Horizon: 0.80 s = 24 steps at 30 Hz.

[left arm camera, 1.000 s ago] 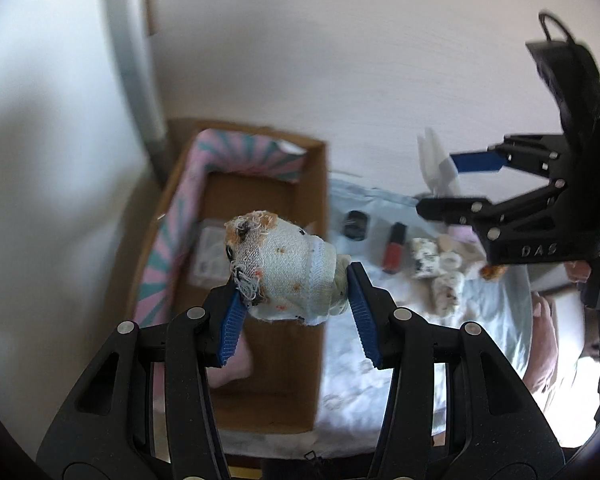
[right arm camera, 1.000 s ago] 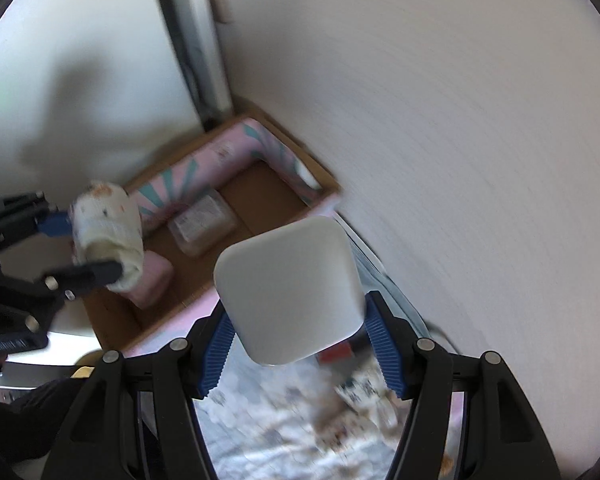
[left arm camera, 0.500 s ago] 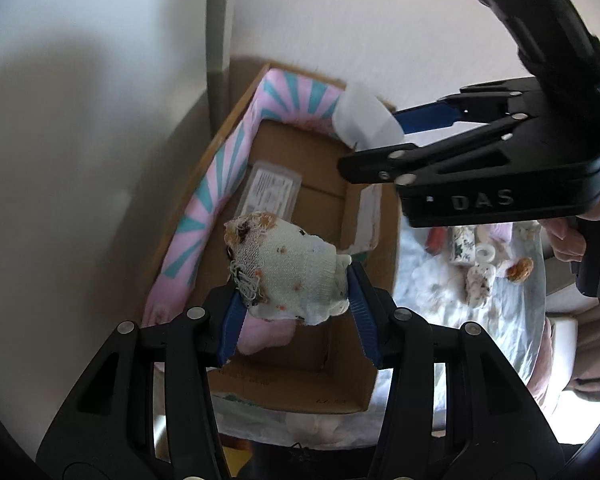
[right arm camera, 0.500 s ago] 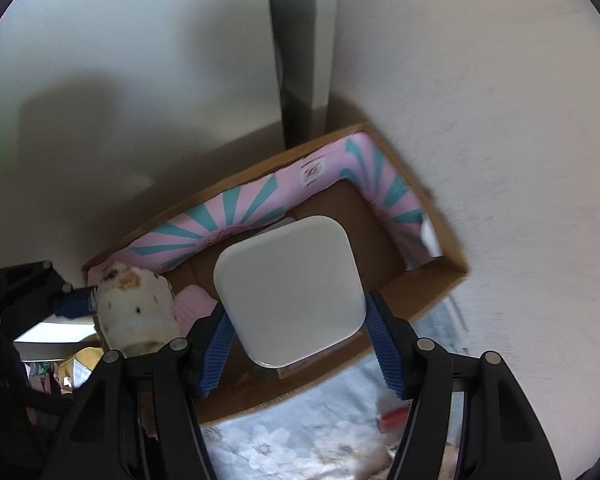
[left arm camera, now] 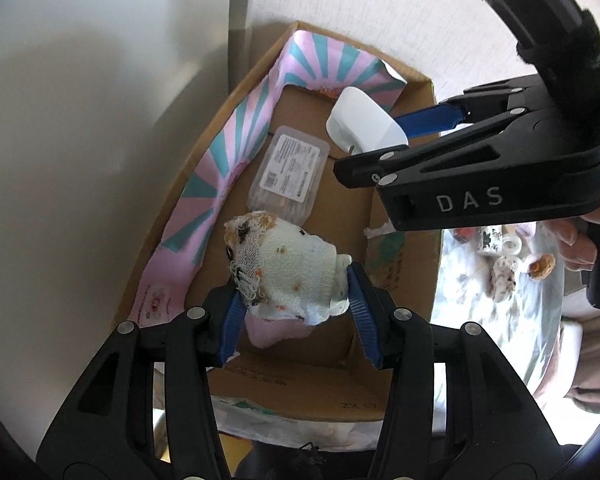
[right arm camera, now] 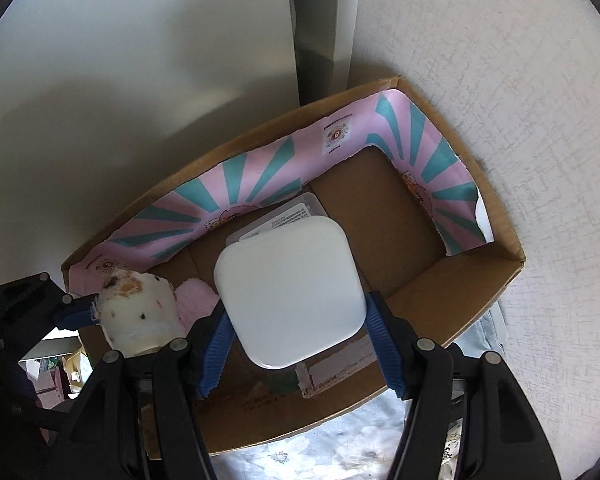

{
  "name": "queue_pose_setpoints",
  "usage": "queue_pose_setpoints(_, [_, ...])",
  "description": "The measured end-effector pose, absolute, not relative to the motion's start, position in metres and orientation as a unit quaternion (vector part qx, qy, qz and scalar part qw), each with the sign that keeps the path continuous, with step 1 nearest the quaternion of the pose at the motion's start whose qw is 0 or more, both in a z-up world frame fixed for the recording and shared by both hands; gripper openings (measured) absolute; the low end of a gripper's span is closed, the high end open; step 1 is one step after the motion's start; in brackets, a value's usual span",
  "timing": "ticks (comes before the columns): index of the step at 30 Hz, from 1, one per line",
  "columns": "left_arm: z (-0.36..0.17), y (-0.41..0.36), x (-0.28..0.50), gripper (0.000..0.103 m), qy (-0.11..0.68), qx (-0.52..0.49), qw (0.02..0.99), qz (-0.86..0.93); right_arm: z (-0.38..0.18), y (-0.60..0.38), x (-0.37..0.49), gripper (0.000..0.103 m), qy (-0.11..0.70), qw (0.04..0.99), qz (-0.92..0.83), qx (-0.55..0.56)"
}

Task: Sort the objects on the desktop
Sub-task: 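Carry both items into the cardboard box and open both tools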

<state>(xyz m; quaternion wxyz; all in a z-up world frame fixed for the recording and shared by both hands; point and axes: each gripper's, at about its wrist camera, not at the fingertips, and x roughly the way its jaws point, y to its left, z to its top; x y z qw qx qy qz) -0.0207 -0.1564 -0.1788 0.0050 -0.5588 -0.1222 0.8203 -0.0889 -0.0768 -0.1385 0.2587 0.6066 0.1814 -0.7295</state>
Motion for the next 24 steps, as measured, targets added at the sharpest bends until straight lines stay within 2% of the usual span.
queue_pose_setpoints(8, [-0.181,-0.157,-0.020,0.046,-0.130,-0.572,0.011,0.810,-0.145,-0.078,-0.095,0.060,0.173,0.248,-0.716,0.629])
queue_pose_setpoints(9, [-0.183,-0.158,-0.020,0.051,-0.140,-0.578,0.013,0.804,-0.146,-0.077,-0.097,0.063,0.167,0.244,-0.717,0.631])
queue_pose_setpoints(10, [-0.185,-0.159,-0.021,0.067,-0.144,-0.583,0.018,0.799,-0.146,-0.076,-0.098,0.069,0.159,0.242,-0.721,0.630])
queue_pose_setpoints(11, [-0.187,-0.160,-0.022,0.082,-0.146,-0.587,0.012,0.796,-0.144,-0.073,-0.099,0.086,0.143,0.241,-0.730,0.623])
queue_pose_setpoints(12, [-0.188,-0.160,-0.022,0.101,-0.144,-0.588,0.005,0.796,-0.142,-0.071,-0.100,0.095,0.131,0.241,-0.738,0.617])
queue_pose_setpoints(24, [-0.189,-0.161,-0.025,0.103,-0.152,-0.576,0.005,0.803,-0.138,-0.062,-0.105,0.096,0.119,0.226,-0.745,0.617])
